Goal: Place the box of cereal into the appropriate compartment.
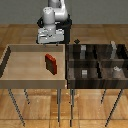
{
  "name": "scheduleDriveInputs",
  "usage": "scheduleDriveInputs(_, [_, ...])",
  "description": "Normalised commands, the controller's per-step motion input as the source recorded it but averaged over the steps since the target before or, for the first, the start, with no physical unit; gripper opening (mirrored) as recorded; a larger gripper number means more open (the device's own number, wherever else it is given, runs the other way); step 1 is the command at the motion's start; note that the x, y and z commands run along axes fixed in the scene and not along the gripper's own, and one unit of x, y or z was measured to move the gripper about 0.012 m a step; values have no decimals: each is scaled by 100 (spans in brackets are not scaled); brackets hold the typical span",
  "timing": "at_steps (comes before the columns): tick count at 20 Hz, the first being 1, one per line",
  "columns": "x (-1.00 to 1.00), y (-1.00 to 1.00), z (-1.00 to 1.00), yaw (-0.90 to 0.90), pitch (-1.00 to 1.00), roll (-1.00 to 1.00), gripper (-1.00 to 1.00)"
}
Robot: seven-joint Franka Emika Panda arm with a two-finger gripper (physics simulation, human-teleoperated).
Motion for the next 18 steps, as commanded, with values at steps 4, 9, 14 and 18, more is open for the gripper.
scheduleDriveInputs(4, [0, 0, 0, 0, 0, 0, 100])
scheduleDriveInputs(9, [0, 0, 0, 6, 0, 0, 100])
scheduleDriveInputs(14, [0, 0, 0, 12, 0, 0, 100])
scheduleDriveInputs(18, [25, 0, 0, 11, 0, 0, 100])
